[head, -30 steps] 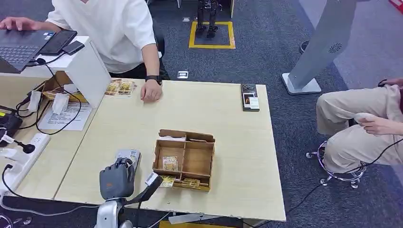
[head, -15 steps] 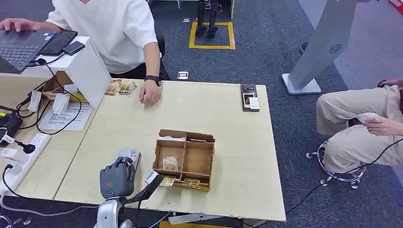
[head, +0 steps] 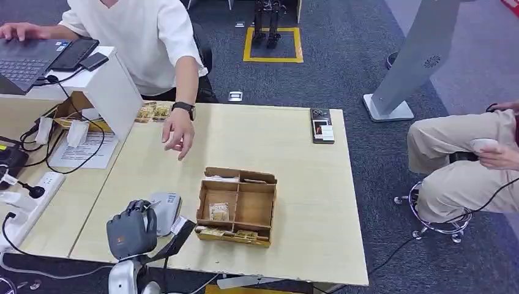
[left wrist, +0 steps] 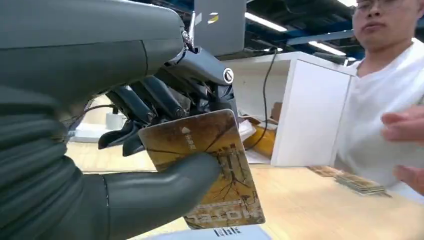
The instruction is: Pass the card to the sensor for recognition and then transmit it.
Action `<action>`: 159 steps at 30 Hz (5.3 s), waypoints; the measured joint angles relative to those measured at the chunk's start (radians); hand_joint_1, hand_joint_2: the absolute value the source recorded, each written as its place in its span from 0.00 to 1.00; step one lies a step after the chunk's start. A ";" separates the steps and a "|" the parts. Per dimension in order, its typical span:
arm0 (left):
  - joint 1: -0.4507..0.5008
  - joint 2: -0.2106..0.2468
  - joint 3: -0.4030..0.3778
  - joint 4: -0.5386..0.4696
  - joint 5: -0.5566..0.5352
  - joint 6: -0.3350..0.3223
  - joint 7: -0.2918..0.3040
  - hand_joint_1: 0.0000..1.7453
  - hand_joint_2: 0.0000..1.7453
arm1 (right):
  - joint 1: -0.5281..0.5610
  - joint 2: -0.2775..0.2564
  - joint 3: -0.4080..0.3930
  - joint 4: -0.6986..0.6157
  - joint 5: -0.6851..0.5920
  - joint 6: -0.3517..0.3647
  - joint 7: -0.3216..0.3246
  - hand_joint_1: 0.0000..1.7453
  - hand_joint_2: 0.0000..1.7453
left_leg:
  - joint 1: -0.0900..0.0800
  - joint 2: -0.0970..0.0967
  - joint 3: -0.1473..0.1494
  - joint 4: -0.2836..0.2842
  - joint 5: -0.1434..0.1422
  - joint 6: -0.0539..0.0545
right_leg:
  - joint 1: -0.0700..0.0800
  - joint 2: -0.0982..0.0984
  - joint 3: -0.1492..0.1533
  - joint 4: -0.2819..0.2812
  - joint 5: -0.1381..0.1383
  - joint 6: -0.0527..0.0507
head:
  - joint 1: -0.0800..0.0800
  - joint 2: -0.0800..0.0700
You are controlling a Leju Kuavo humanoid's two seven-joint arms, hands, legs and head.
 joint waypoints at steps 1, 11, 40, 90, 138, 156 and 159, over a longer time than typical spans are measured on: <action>0.001 -0.003 0.004 -0.005 0.003 0.000 -0.005 1.00 1.00 | 0.000 0.000 0.000 0.000 0.000 0.000 0.001 0.00 1.00 | 0.000 0.000 0.000 0.000 0.000 0.000 | 0.000 0.000 0.000 0.000 0.000 0.000 | 0.000 0.000; 0.017 -0.053 0.156 -0.145 0.192 0.000 -0.308 1.00 1.00 | 0.000 0.002 0.000 0.000 0.018 0.000 0.004 0.00 1.00 | 0.000 0.001 0.000 0.000 0.000 0.000 | 0.000 0.001 -0.002 0.000 0.000 0.000 | -0.001 0.000; -0.033 -0.053 0.177 -0.174 0.725 -0.003 -0.565 1.00 1.00 | -0.002 0.029 0.000 -0.020 0.039 0.000 0.004 0.00 1.00 | 0.000 0.002 -0.001 0.000 0.000 0.000 | 0.000 0.002 -0.003 0.000 0.000 0.000 | 0.000 0.000; -0.011 -0.037 -0.187 -0.234 0.815 -0.003 -0.713 0.00 1.00 | -0.001 0.040 0.000 -0.039 0.036 0.000 -0.035 0.00 1.00 | 0.000 0.001 -0.002 0.000 0.000 0.000 | 0.000 0.002 -0.003 0.000 0.000 0.000 | 0.000 0.000; -0.010 0.124 -0.648 -0.114 0.518 -0.018 -0.571 0.00 1.00 | -0.001 -0.003 0.000 -0.008 0.060 0.000 -0.054 0.00 1.00 | 0.000 0.001 -0.002 0.000 0.000 0.000 | 0.000 0.002 -0.003 0.000 0.000 0.000 | 0.000 0.000; -0.039 0.124 -0.659 -0.055 0.345 -0.015 -0.499 0.00 1.00 | 0.000 -0.007 0.000 -0.004 0.071 0.000 -0.053 0.00 1.00 | 0.000 0.001 -0.002 0.000 0.000 0.000 | 0.000 0.002 -0.003 0.000 0.000 0.000 | -0.001 0.000; -0.042 0.124 -0.659 -0.048 0.316 -0.015 -0.480 0.00 1.00 | 0.000 -0.007 0.000 -0.004 0.073 0.000 -0.053 0.00 1.00 | 0.000 0.001 -0.002 0.000 0.000 0.000 | 0.000 0.002 -0.003 0.000 0.000 0.000 | -0.001 0.000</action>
